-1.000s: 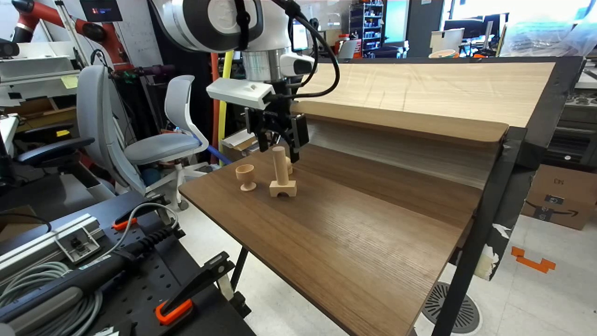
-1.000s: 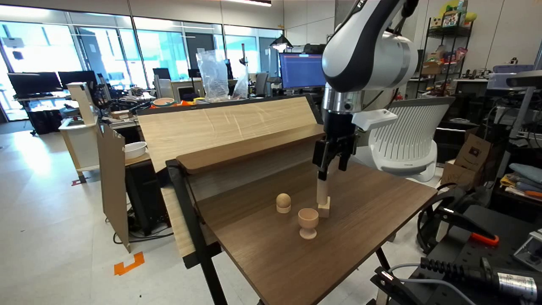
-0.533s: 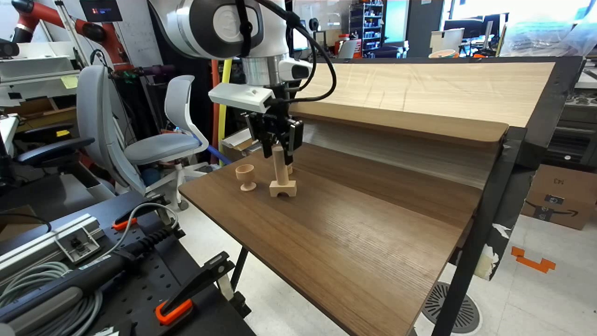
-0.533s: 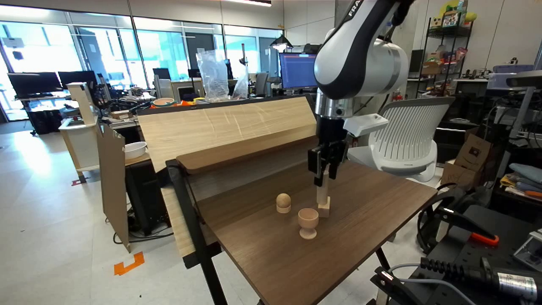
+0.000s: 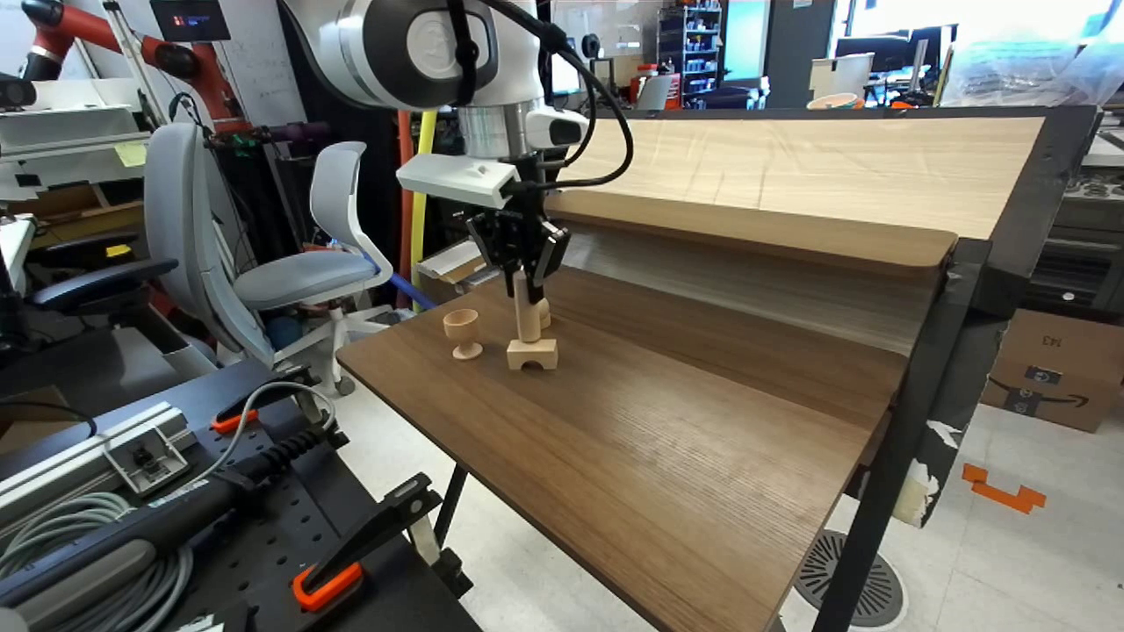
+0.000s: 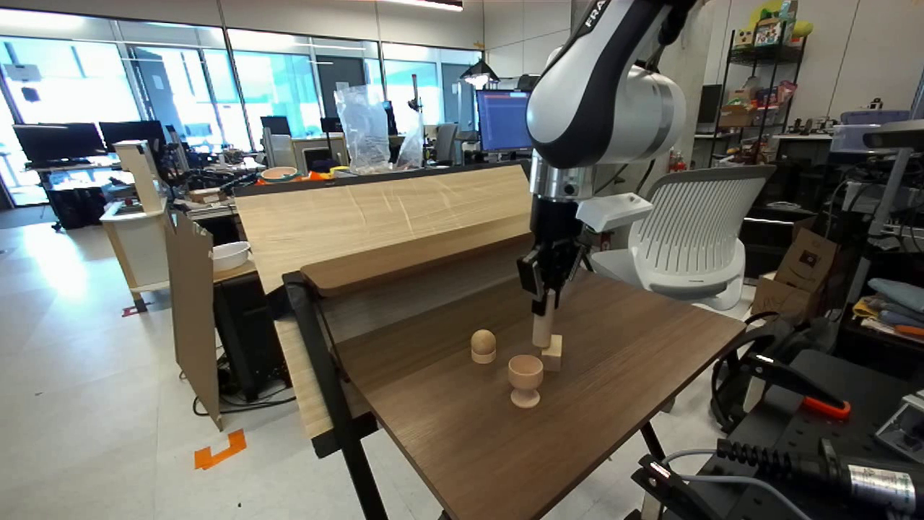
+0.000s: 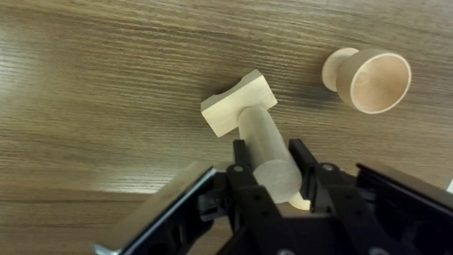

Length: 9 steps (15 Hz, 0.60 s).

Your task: Remove the wooden cylinder from the top of the block on the right and place it on the table

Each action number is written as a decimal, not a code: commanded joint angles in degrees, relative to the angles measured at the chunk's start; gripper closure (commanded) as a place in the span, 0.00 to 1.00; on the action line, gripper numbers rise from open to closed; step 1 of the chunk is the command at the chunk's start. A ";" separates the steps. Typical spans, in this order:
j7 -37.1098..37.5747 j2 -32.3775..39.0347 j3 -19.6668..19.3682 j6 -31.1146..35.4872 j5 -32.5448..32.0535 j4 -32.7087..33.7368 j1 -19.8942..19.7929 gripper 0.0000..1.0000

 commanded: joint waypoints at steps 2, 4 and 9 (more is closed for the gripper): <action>0.71 -0.70 1.19 -2.39 -0.90 1.61 0.50 0.92; 0.83 -0.87 1.90 -2.22 -0.76 1.84 0.90 0.92; 1.02 -0.29 3.40 -0.74 -0.68 2.58 2.42 0.92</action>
